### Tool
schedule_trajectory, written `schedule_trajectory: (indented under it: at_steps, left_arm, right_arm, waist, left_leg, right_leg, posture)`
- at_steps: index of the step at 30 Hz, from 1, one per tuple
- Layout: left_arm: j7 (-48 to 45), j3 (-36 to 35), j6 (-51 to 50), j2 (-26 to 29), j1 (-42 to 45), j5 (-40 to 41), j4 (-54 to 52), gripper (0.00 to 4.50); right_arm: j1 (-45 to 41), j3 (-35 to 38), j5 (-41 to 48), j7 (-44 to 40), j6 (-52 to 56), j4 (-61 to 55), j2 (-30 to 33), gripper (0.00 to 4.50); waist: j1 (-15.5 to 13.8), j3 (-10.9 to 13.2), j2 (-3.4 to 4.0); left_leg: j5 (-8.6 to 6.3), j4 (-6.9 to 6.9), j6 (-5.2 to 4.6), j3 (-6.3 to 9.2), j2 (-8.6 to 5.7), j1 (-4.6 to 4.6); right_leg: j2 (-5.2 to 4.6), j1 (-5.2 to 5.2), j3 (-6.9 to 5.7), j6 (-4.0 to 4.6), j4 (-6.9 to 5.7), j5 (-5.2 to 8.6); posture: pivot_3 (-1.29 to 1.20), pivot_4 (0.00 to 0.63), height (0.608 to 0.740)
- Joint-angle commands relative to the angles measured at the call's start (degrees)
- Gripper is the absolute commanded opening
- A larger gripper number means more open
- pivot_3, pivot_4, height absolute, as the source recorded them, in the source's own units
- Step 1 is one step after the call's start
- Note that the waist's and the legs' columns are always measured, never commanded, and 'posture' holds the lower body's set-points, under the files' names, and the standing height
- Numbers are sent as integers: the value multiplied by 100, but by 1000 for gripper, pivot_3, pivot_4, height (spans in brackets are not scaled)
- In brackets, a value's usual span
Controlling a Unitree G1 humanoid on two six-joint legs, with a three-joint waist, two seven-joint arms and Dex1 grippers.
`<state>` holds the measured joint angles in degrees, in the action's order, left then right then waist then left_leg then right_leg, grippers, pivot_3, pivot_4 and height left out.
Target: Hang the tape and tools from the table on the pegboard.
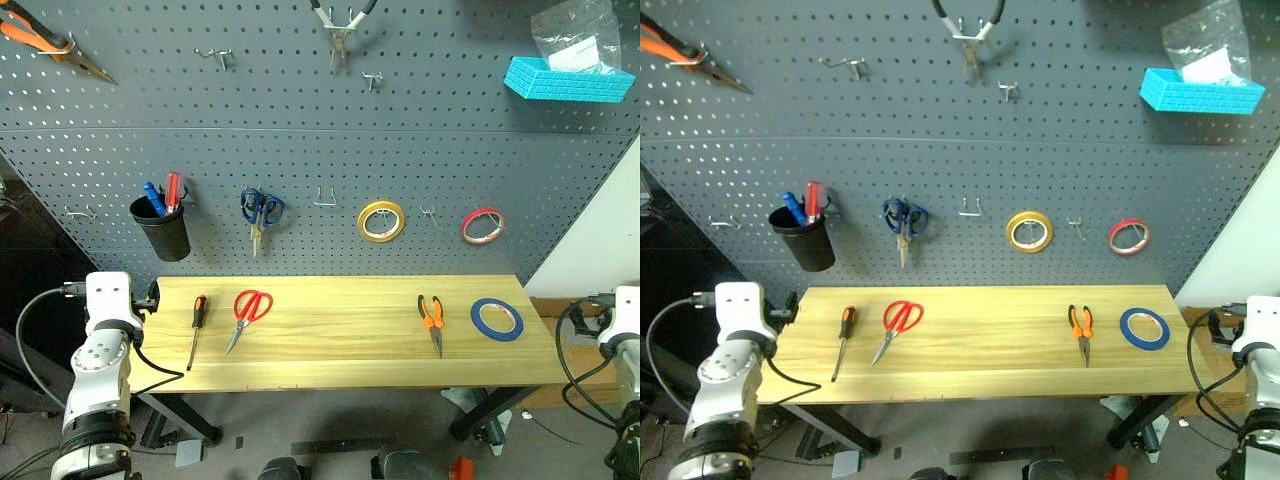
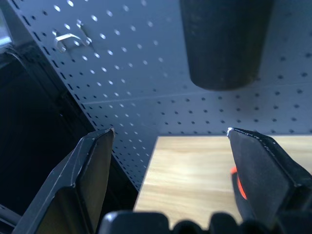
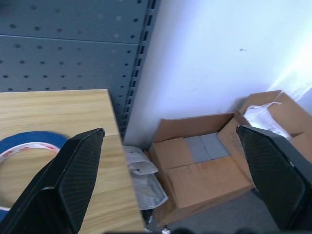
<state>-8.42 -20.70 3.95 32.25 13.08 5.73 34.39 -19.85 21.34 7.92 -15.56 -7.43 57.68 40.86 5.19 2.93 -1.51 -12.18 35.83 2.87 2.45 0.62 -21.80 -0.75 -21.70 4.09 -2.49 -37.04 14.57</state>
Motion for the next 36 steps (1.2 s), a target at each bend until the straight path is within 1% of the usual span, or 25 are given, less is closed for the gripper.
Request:
schedule_trajectory:
  at_steps: [1, 7, 10, 15, 16, 17, 18, 19, 21, 23, 25, 26, 28, 30, 31, 32, 36]
  left_arm:
    - [66, -143, 217, 98, 64, 47, -95, 3987]
    - [377, -54, 189, 74, -200, -176, -360, 3987]
    - [344, -61, -241, -89, -320, -3, -713, 3987]
    - [393, -131, -1147, -555, -471, 438, -1792, 3987]
    - [338, -63, -1204, -635, -505, 471, -2041, 3987]
    - [291, -23, -1248, -687, -531, 490, -2213, 3987]
    - [237, 1, -1332, -719, -576, 514, -2399, 3987]
    - [228, 181, -1471, -806, -537, 456, -2632, 3987]
    - [-138, 658, -1828, -815, -485, 430, -3082, 3987]
    - [-556, 1142, -2002, -673, -460, 279, -3417, 3987]
    - [-1269, 1815, -2189, -437, -377, 170, -3769, 3987]
    - [-1570, 2007, -2236, -374, -350, 244, -3937, 3987]
    - [-2079, 2301, -2412, -385, -208, 523, -4213, 3987]
    - [-2651, 2594, -2591, -332, -39, 738, -4440, 3987]
    - [-2895, 2735, -2658, -299, 54, 786, -4510, 3987]
    - [-3139, 2907, -2723, -285, 183, 817, -4537, 3987]
    - [-3782, 3284, -2856, -226, 622, 878, -4472, 3987]
  right_arm:
    - [-172, 66, 53, -47, -137, -85, 168, 4500]
    - [-119, -21, 68, -295, -109, -253, 74, 4500]
    - [-54, -48, 91, -430, -42, -442, -4, 4500]
    - [234, -117, 128, -553, 398, -1364, -202, 4500]
    - [330, -161, 97, -555, 496, -1632, -243, 4500]
    - [405, -186, 75, -549, 579, -1833, -270, 4500]
    - [521, -209, 77, -546, 717, -2101, -305, 4500]
    - [591, -310, 76, -622, 906, -2368, -353, 4500]
    - [710, -485, 68, -736, 1327, -2845, -423, 4500]
    - [780, -607, 114, -897, 1841, -3200, -423, 4500]
    - [737, -666, 183, -1062, 2282, -3365, -399, 4500]
    - [743, -689, 183, -1092, 2411, -3483, -391, 4500]
    - [659, -816, 116, -1234, 2625, -3511, -342, 4500]
    - [555, -945, 80, -1384, 2857, -3542, -312, 4500]
    - [487, -1009, 67, -1452, 2973, -3529, -298, 4500]
    - [356, -1097, 25, -1530, 3064, -3411, -277, 4500]
    - [-269, -1260, -56, -1614, 3242, -2934, -303, 4500]
  waist:
    - [0, 0, 0]
    - [-1, 0, 0]
    - [-6, 0, 0]
    - [-20, 20, -7]
    - [-24, 24, -6]
    - [-27, 39, -6]
    - [-29, 65, -7]
    - [-31, 93, -3]
    - [-30, 190, 2]
    - [-30, 270, 11]
    - [-27, 409, 25]
    - [-28, 479, 31]
    - [-26, 617, 41]
    - [-21, 766, 36]
    - [-19, 826, 42]
    - [-8, 892, 46]
    - [51, 1145, 42]
  left_leg:
    - [0, 0, 0, 0, 1, 0]
    - [0, 0, 0, 0, 1, 0]
    - [-1, 0, -1, -1, 2, 0]
    - [-1, 6, -2, -1, 2, 0]
    - [-1, 5, -2, 0, 3, 0]
    - [-1, 5, -2, 0, 3, -2]
    - [-2, 4, -3, 0, 3, -1]
    - [-2, 3, -3, 0, 3, -2]
    - [-3, 8, -4, -1, 5, 2]
    - [-2, 12, -4, -1, 4, 2]
    - [-2, 17, -4, -3, 3, 6]
    - [-2, 17, -5, -3, 3, 4]
    - [-3, 14, -6, -5, 4, -3]
    - [-6, 13, -11, -7, 5, -27]
    - [-8, 14, -13, -8, 5, -39]
    - [-8, 16, -14, -8, 5, -69]
    - [-11, 22, -19, -10, 4, -97]
  right_leg:
    - [0, 0, 0, 0, 0, 0]
    - [0, 0, 1, -2, -1, -1]
    - [0, 0, 2, -2, -1, -1]
    - [-1, 4, 1, -3, -4, -2]
    - [-1, 3, 1, -3, -4, -2]
    - [-1, 3, 0, -2, -4, -1]
    - [-1, 3, 2, -2, -3, -1]
    - [-1, 2, 2, -2, -2, 0]
    - [0, 5, 3, -1, -4, 0]
    - [0, 7, 5, -1, -4, 0]
    - [0, 12, 8, -1, -6, 0]
    - [1, 9, 9, -1, -6, 0]
    - [1, 1, 10, 0, -5, 0]
    - [1, -22, 11, -2, -7, -1]
    - [1, -32, 11, -5, -8, -2]
    - [2, -58, 12, -27, -10, -15]
    - [1, -80, 15, -39, -10, -22]
  posture:
    - [-51, 0, 740]
    - [-46, 0, 740]
    - [-43, 0, 740]
    - [-53, 46, 740]
    - [-57, 61, 740]
    - [-57, 61, 740]
    - [-62, 83, 740]
    - [-65, 92, 740]
    - [-76, 121, 740]
    - [-88, 154, 740]
    - [-97, 180, 740]
    - [-107, 202, 740]
    - [-115, 222, 740]
    - [-129, 263, 740]
    - [-133, 271, 740]
    - [-136, 279, 740]
    - [-151, 326, 740]
